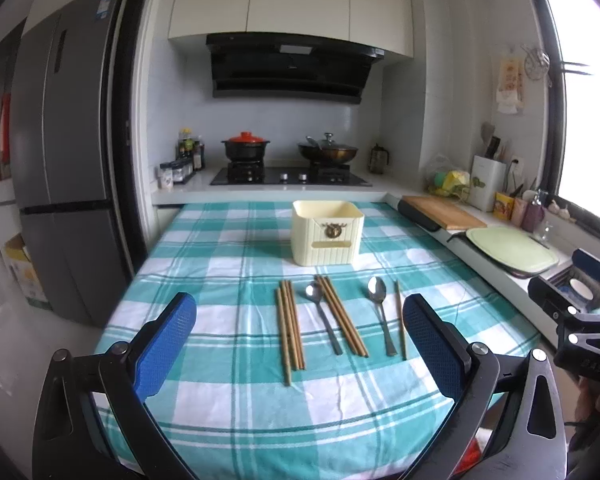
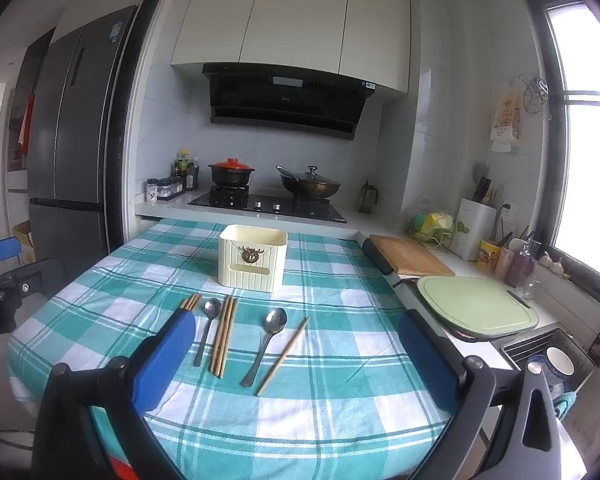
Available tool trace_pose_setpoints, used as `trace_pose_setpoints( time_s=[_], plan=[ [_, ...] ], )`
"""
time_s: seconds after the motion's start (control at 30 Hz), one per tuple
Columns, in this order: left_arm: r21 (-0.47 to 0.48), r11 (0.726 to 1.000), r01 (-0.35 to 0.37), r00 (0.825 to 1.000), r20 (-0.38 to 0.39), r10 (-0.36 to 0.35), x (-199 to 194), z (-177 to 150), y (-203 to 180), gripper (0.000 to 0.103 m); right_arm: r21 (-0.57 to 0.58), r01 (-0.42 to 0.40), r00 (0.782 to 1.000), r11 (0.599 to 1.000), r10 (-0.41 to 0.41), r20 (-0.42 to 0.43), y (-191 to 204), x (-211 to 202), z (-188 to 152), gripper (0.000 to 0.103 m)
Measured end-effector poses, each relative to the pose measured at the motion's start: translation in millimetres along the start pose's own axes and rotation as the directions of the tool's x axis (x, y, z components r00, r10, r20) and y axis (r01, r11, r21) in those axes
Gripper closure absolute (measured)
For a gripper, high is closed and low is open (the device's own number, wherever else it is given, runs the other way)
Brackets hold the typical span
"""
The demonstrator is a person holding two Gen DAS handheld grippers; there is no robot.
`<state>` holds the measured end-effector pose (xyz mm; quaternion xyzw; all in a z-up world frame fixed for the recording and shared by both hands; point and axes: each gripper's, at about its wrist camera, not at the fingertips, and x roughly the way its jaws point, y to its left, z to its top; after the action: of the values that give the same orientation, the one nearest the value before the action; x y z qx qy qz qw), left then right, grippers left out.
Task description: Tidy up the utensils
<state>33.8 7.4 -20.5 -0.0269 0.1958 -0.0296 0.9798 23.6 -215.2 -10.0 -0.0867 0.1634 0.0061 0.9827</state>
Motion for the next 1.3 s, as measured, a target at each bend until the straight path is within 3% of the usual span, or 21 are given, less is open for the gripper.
trace_pose_setpoints(
  time_s=[0.5,1.0,1.07,1.13,1.3],
  plan=[
    [0.01,1.0,-0.015,1.0,-0.026,0.016,16,-5,8,0.0,-0.029,0.068,0.998,0.997,-0.067,0.016,-5,13,2,0.0],
    [-0.043,0.998,0.035,0.991,-0.125,-0.04,44,-13,16,0.0,0.03,-0.03,0.996,0.999,0.032,-0.079,-12,45,-17,0.0],
    [-0.062,0.998,0.01,0.991,-0.13,-0.018,48,-14,20,0.0,0.035,-0.034,0.995,0.999,0.037,-0.087,-14,48,-18,0.0],
    [-0.049,0.999,-0.012,0.991,-0.131,0.006,53,-15,22,0.0,0.043,-0.034,0.995,0.999,0.037,-0.089,-16,51,-18,0.0],
    [-0.012,1.0,0.01,0.991,-0.134,-0.011,61,-17,23,0.0,0.068,-0.035,0.995,0.997,0.041,-0.091,-24,58,-19,0.0]
  ],
)
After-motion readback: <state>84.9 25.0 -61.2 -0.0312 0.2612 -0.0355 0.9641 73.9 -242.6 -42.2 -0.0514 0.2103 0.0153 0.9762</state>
